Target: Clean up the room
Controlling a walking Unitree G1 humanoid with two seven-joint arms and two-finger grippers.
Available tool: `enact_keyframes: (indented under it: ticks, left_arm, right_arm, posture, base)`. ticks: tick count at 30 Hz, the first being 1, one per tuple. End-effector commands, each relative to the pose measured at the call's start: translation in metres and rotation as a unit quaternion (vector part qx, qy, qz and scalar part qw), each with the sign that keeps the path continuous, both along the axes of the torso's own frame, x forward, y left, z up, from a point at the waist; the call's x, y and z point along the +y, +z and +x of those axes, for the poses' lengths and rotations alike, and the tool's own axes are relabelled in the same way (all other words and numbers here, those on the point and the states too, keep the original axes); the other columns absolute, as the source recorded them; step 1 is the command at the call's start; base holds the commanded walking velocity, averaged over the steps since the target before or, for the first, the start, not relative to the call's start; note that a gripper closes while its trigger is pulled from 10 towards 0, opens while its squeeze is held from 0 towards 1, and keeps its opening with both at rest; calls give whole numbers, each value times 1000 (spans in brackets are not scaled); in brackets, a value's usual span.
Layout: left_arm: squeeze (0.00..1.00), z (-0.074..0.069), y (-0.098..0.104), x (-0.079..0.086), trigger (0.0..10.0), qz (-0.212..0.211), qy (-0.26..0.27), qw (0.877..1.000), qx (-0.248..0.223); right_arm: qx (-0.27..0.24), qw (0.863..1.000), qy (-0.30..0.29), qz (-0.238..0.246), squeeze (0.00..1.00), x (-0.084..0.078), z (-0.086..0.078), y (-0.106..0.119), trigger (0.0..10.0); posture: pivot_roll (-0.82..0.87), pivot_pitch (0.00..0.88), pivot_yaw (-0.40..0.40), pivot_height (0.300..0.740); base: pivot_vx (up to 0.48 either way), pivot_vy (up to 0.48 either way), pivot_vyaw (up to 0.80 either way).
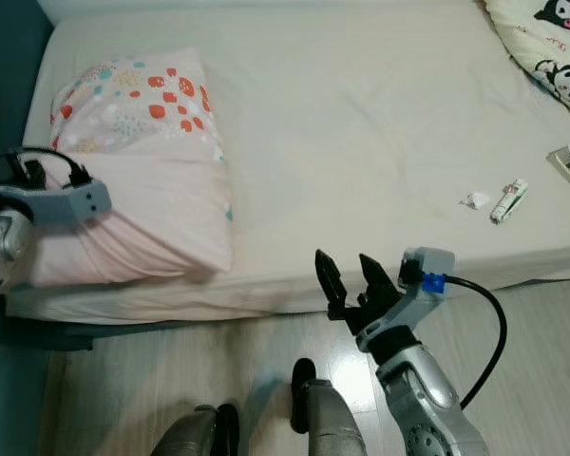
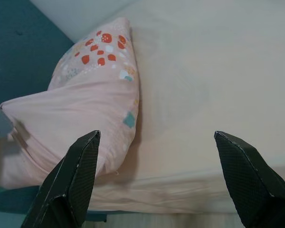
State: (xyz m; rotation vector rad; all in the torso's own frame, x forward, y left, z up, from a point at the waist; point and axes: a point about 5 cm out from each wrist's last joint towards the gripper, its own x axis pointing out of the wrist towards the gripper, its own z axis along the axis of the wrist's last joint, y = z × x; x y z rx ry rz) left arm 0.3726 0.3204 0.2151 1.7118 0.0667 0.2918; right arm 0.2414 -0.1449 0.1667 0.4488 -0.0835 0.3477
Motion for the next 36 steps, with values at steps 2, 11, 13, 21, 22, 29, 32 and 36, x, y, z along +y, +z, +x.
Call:
enact_keyframes:
  ticks: [2,11,13,21,22,29,32,36]
  left_arm:
    - [0,-11,-3,20,0,38,32,999,13]
    - [0,-11,-18,15,0,67,36,995,58]
    - [0,-14,-36,13,1765,56,38,993,92]
    - [1000,-34,-100,-1,10000,1,38,984,175]
    - [1000,-34,-100,-1,10000,1,38,984,175]
    - [1000,-46,-121,-3,10000,-18,35,980,193]
    - [1000,-45,-131,-21,10000,-200,14,966,164]
    - [1000,-41,-136,-43,10000,-461,0,882,95]
  right_arm:
    - [12,1000,-6,1,0,-2,-2,-8,10000]
    - [11,1000,-9,-1,0,-4,0,-9,10000]
    - [11,1000,-8,-1,0,-4,1,-9,10000]
    - [3,1000,-5,-6,0,-5,8,-7,10000]
    - [3,1000,-5,-6,0,-5,8,-7,10000]
    - [-9,1000,-10,-15,0,-8,20,-5,10000]
    - [4,998,-32,-48,0,-13,33,-12,10000]
    - [8,997,-43,-59,0,-16,44,-16,10000]
  posture:
    - [-84,337,23,730]
    - [-80,332,22,730]
    - [-81,328,20,730]
    - [-83,287,19,730]
    - [-83,287,19,730]
    - [-65,245,29,730]
    - [-27,202,31,730]
    - [-5,180,27,730]
  base:
    - [0,0,0]
    - [0,0,0]
    - [0,0,0]
    - [0,0,0]
    - [0,0,0]
    - [0,0,0]
    - [0,0,0]
    - [0,0,0]
